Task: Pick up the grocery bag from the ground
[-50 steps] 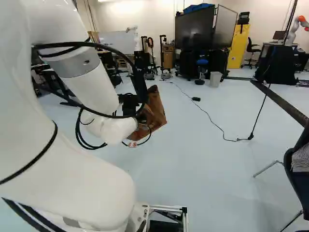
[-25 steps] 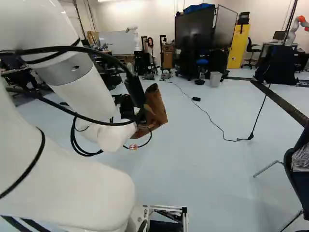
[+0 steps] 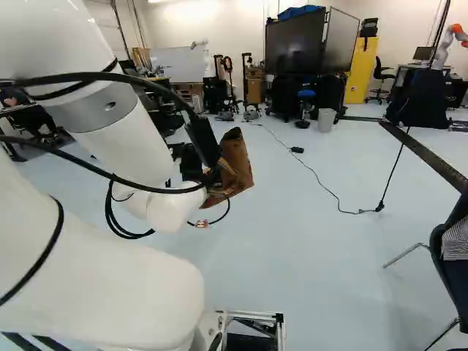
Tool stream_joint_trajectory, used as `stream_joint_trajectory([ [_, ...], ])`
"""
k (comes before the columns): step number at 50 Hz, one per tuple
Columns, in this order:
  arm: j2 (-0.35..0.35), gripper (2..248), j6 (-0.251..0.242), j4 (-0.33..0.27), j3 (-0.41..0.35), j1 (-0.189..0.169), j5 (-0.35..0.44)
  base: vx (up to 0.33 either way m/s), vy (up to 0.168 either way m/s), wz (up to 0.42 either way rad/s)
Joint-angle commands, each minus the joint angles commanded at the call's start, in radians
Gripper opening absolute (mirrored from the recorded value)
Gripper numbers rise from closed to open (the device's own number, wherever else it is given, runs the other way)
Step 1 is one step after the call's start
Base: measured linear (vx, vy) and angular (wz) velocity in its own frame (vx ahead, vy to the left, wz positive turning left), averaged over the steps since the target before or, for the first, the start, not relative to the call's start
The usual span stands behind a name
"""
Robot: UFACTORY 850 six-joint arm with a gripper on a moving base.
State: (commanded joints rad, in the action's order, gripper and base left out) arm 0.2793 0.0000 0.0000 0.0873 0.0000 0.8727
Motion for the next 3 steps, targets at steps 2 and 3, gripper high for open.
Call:
stream_joint_trajectory([
  [2, 0.000, 22, 0.000, 0.000, 0.000, 0.000, 0.000, 0.000, 0.000, 0.000],
  [3, 0.000, 22, 0.000, 0.000, 0.000, 0.000, 0.000, 0.000, 0.000, 0.000],
])
